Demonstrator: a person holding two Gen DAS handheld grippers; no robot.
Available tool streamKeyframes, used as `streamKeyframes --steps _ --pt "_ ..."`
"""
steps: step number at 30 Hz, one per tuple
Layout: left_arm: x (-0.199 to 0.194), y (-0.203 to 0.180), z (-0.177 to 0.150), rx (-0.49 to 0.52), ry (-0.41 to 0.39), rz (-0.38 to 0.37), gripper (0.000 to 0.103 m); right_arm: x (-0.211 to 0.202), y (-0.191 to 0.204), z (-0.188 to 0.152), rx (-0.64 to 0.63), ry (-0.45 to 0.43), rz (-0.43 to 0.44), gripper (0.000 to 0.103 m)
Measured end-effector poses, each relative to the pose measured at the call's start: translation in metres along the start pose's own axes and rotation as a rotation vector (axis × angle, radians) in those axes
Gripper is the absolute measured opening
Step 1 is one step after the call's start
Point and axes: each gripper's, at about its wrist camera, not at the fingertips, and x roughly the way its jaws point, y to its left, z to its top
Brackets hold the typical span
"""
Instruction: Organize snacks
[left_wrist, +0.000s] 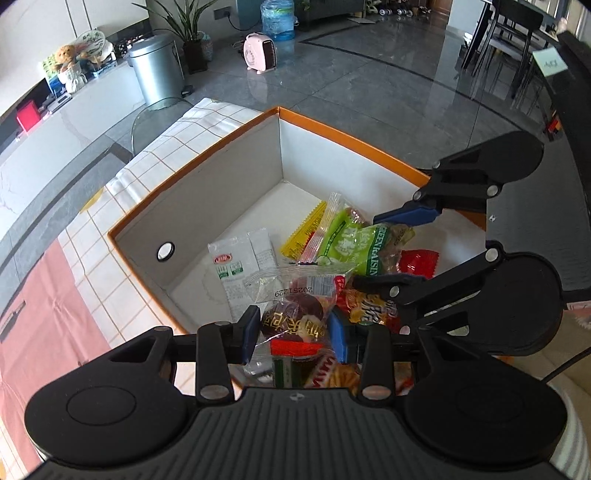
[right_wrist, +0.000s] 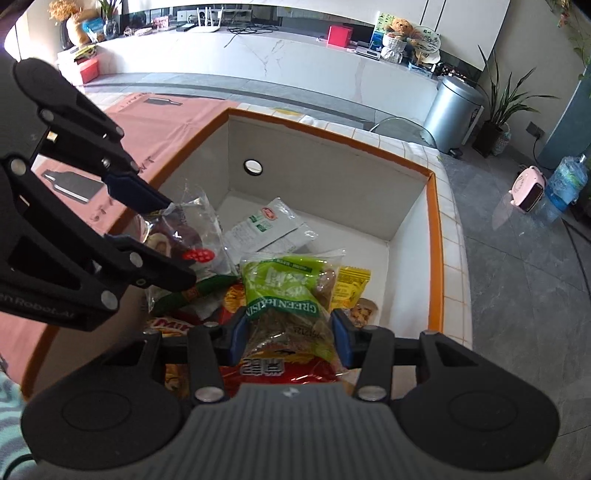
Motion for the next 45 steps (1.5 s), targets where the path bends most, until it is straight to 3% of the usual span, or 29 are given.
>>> streamKeyframes --steps 6,20,25,28,30,32,38,45 --pt "0.018 0.012 0.016 -0.003 0.014 0.000 0.044 0.012 -0.010 0.010 -0.053 -0.013 0.018 0.045" --pt "0.053 0.023 0.034 0.099 0.075 0.064 0.045 0.043 -0.021 0.028 -0.161 0.002 0.041 0.047" --pt "0.054 0.026 0.033 0.102 0.082 0.081 0.050 0.038 -0.019 0.030 -0.171 0.008 0.028 0.057" --pt "0.049 0.026 0.034 0.107 0.070 0.092 0.053 0.034 -0.024 0.036 -0.158 0.008 0.033 0.063" --pt "0.043 0.026 0.035 0.107 0.059 0.095 0.054 0.030 -0.025 0.038 -0.146 0.010 0.032 0.064" --pt "0.035 0.026 0.035 0.108 0.044 0.109 0.062 0.025 -0.025 0.041 -0.137 0.019 0.027 0.065" --pt "0.000 0.022 0.033 0.102 -0.007 0.127 0.067 0.003 -0.026 0.052 -0.052 0.071 0.039 0.071" --pt "-0.058 0.024 0.021 -0.007 -0.087 0.161 0.072 -0.045 -0.019 0.060 0.073 0.062 0.064 0.075"
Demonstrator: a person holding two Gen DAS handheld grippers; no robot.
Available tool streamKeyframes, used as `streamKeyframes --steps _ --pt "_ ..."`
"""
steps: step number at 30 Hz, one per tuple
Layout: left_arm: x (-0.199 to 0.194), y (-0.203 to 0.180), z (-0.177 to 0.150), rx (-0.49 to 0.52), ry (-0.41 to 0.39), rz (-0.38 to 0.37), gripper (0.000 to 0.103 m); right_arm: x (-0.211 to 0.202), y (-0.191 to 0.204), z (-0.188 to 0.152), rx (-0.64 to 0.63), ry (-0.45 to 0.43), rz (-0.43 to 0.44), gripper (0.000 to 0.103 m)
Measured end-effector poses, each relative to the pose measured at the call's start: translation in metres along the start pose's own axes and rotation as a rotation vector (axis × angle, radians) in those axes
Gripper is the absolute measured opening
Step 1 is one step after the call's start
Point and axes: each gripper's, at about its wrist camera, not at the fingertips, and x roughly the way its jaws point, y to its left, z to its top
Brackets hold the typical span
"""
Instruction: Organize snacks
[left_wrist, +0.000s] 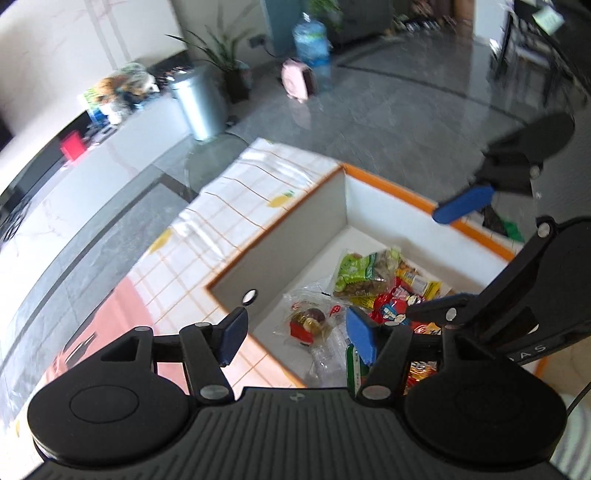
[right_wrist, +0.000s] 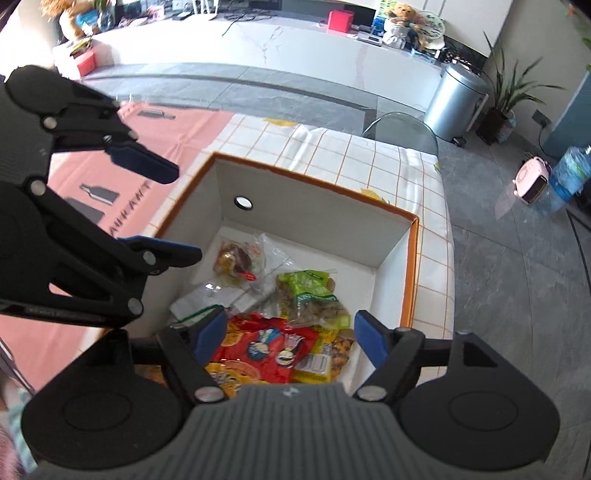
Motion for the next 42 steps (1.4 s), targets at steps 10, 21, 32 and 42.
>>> streamKeyframes --steps 10,21,32,42 --pt "-0.084 0.005 -0.042 -0.132 -0.089 0.095 0.078 -0.079 0.040 -0.025 0.197 -0.109 -0.024 0.079" --pt "-0.150 0.007 -0.105 -0.302 -0.222 0.192 0.087 -0.139 0.116 -0.081 0.316 -0.341 -0.100 0.092" --pt "-0.169 0.014 -0.165 -0.454 -0.236 0.260 0.089 -0.144 0.173 -0.124 0.382 -0.465 -0.190 0.092" --pt "-0.158 0.005 -0.202 -0.494 -0.220 0.267 0.090 -0.122 0.207 -0.150 0.346 -0.492 -0.254 0.092"
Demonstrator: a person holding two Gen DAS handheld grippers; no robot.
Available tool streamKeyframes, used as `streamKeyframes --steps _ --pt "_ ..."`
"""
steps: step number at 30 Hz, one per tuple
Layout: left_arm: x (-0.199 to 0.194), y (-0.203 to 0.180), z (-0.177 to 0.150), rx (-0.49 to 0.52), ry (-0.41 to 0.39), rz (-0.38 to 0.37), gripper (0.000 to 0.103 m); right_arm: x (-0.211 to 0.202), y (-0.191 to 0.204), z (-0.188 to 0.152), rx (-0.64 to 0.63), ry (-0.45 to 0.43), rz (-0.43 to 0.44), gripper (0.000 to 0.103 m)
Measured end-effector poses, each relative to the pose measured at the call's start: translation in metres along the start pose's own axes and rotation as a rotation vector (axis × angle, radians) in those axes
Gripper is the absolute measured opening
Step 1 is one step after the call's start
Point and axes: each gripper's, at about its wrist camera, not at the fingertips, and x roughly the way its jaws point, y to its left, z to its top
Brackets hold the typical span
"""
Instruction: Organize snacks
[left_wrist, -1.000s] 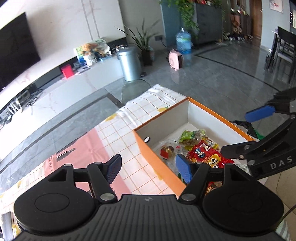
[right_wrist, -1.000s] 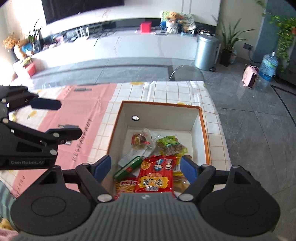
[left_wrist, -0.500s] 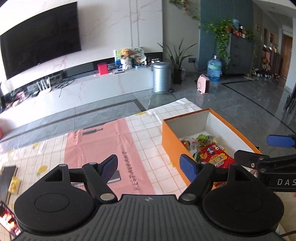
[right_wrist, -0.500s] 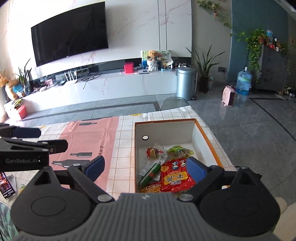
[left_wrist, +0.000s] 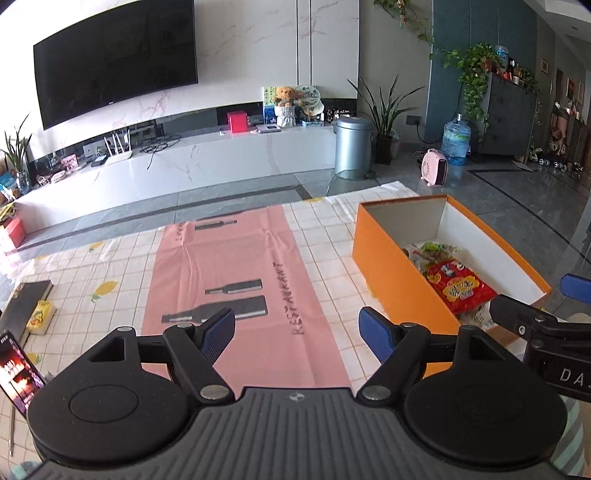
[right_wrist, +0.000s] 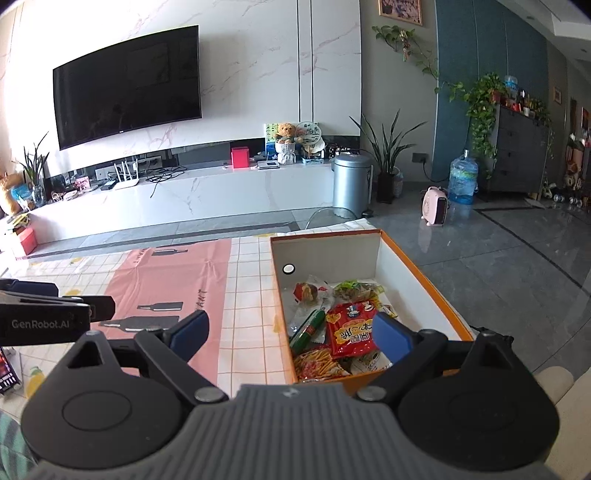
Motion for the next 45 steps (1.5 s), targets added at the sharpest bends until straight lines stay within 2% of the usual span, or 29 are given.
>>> streamKeyframes --steps 7,15,22,45 --pt "0.017 -0.003 -0.023 0.016 0.043 0.025 0.090 0.016 0.000 -0.023 0.006 0.058 -0.027 0.092" --pt "0.032 -0.009 -0.032 0.031 0.093 0.020 0.090 0.034 -0.008 -0.039 0.034 0.115 -0.047 0.092" --pt "0.034 -0.013 -0.033 0.033 0.113 0.014 0.090 0.038 -0.014 -0.041 0.055 0.123 -0.048 0.092" --pt "0.026 -0.010 -0.028 0.031 0.105 0.014 0.090 0.033 -0.009 -0.035 0.028 0.105 -0.031 0.092"
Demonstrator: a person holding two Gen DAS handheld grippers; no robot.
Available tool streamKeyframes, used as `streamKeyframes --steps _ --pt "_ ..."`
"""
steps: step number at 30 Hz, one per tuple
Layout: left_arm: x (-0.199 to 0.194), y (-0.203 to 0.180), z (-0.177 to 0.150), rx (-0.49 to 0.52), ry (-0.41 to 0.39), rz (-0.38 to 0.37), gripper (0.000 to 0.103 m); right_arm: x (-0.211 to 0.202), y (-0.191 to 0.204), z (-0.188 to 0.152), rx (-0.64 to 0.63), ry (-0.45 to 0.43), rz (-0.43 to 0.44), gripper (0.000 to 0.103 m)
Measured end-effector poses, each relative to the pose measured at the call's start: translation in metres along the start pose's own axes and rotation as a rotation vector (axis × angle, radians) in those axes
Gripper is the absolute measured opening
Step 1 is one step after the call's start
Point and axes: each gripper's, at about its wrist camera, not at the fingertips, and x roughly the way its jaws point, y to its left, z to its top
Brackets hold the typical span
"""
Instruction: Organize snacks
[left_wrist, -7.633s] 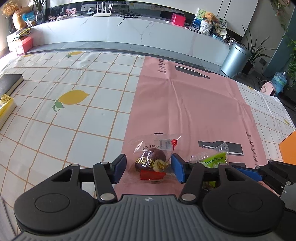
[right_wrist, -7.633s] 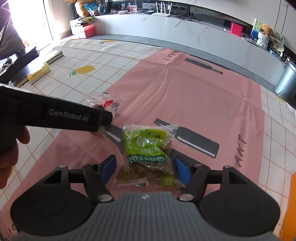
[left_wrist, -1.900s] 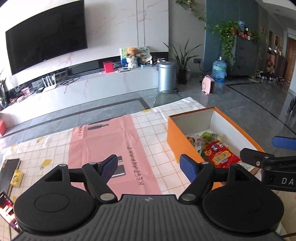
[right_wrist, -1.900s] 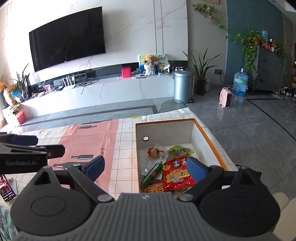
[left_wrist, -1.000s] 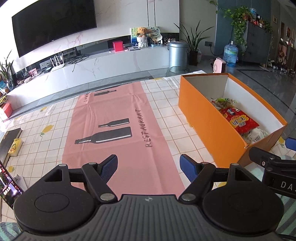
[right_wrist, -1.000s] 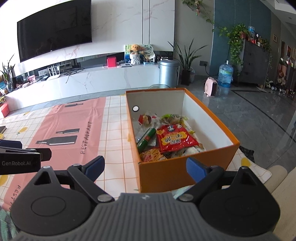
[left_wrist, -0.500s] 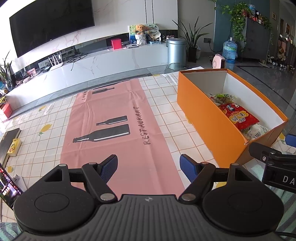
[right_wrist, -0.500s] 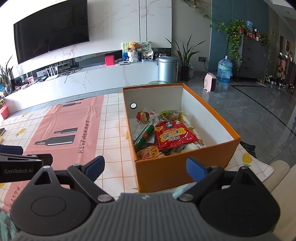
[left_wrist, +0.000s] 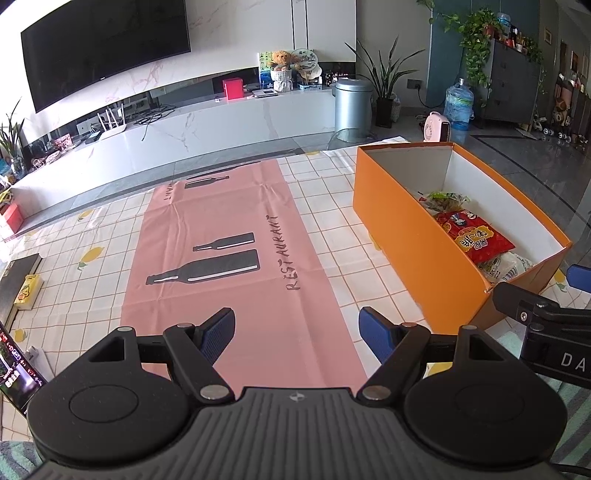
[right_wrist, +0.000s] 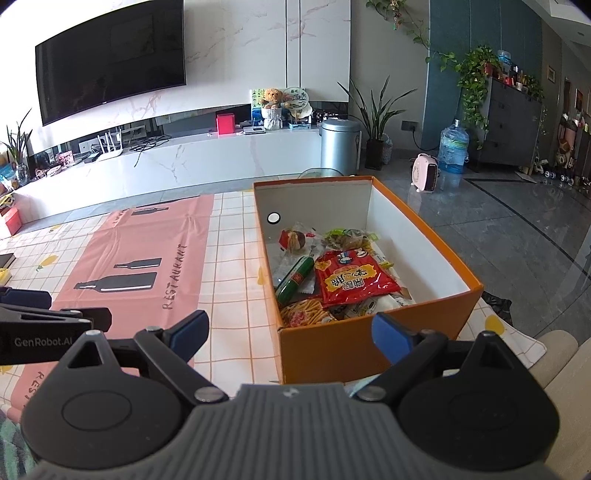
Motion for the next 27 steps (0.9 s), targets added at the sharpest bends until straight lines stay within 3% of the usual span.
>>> streamKeyframes --steps 27 --pt "-0.0038 0.0027 0.0016 -0.008 -0.001 -0.001 0.089 -0.0043 0.0059 0.0029 -0.024 -0.014 0.004 0.092"
